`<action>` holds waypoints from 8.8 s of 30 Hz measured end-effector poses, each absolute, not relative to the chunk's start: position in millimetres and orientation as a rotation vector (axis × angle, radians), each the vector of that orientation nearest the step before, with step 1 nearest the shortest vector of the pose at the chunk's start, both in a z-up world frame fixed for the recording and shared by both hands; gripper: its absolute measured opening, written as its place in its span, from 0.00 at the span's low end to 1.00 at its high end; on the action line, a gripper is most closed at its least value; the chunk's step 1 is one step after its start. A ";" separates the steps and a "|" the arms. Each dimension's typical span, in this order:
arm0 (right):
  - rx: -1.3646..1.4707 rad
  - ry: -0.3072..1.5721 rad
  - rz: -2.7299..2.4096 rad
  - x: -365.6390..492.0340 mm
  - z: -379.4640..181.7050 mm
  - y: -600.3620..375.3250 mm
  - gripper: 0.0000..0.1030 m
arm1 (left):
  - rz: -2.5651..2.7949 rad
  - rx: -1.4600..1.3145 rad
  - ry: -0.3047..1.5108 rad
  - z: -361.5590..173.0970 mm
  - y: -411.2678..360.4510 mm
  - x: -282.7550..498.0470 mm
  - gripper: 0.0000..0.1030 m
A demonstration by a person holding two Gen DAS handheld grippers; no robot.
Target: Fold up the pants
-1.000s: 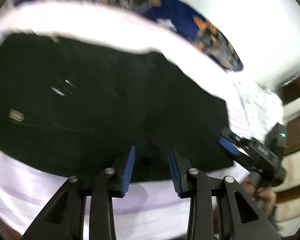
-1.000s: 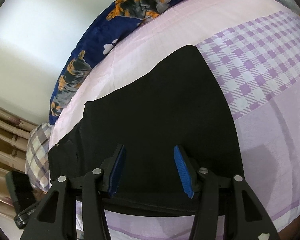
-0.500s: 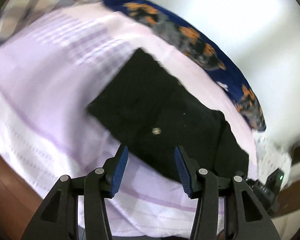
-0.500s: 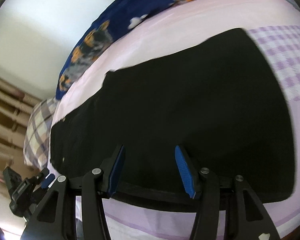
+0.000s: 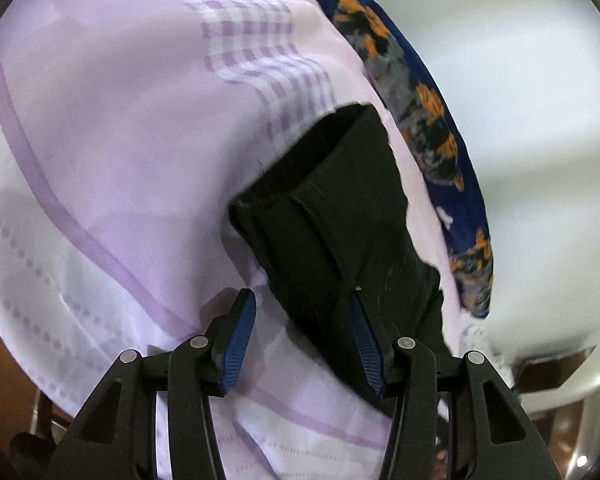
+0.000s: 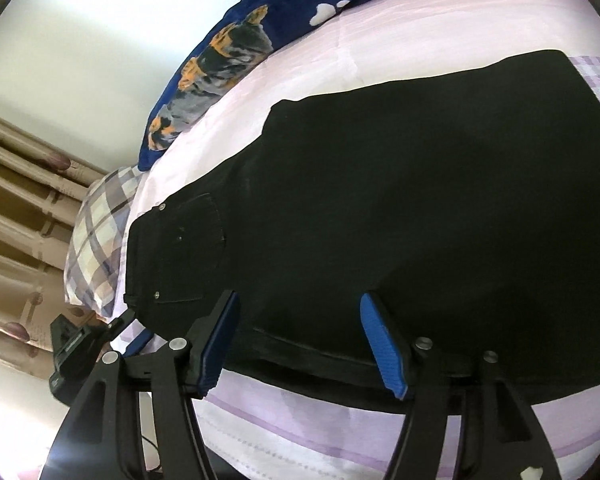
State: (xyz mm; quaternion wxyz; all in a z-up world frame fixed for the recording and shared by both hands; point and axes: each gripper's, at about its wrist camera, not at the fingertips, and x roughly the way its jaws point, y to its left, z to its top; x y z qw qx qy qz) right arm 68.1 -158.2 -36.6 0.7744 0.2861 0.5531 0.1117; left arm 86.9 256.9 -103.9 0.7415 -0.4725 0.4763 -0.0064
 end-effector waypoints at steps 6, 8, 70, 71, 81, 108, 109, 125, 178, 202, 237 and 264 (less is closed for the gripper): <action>0.622 1.197 0.221 71.2 -35.0 -152.6 0.60 | -0.052 -1.135 0.973 -116.1 275.2 92.7 0.48; 0.623 1.198 0.212 72.7 -35.0 -151.0 0.60 | -0.057 -1.139 0.957 -117.1 276.8 97.8 0.49; 0.730 1.245 0.519 135.4 -59.3 -314.6 0.74 | -0.453 -0.182 1.187 -58.2 -15.1 162.2 0.54; 0.728 1.244 0.527 138.1 -60.0 -312.4 0.74 | -0.451 -0.183 1.188 -58.6 -15.6 160.0 0.54; 0.740 1.217 0.602 140.1 -61.4 -302.2 0.67 | -0.456 -0.212 1.192 -73.3 -14.9 164.2 0.58; 0.853 1.030 0.458 111.7 -6.5 -301.8 0.11 | -0.456 -0.246 1.092 -37.8 -10.7 171.6 0.60; 0.848 1.015 0.447 109.2 -1.6 -306.4 0.11 | -0.473 -0.237 1.081 -33.1 -14.3 172.1 0.60; 0.807 1.097 0.123 61.1 -52.1 -358.5 0.34 | -0.616 -0.025 1.213 -75.7 -78.3 158.1 0.60; 0.592 1.130 0.067 11.1 -39.1 -337.9 0.65 | -0.339 0.052 1.134 -66.6 -32.7 128.5 0.62; 0.407 1.067 0.005 106.1 -11.1 -329.1 0.12 | -0.306 -0.076 1.180 -72.8 -10.1 159.5 0.62; 0.870 1.287 0.530 100.5 -83.6 -375.1 0.51 | -0.694 -0.621 1.323 -116.8 -12.7 227.6 0.64; 0.862 1.237 0.407 96.9 -85.9 -362.4 0.37 | -0.523 -0.255 1.243 -93.3 -55.9 214.4 0.48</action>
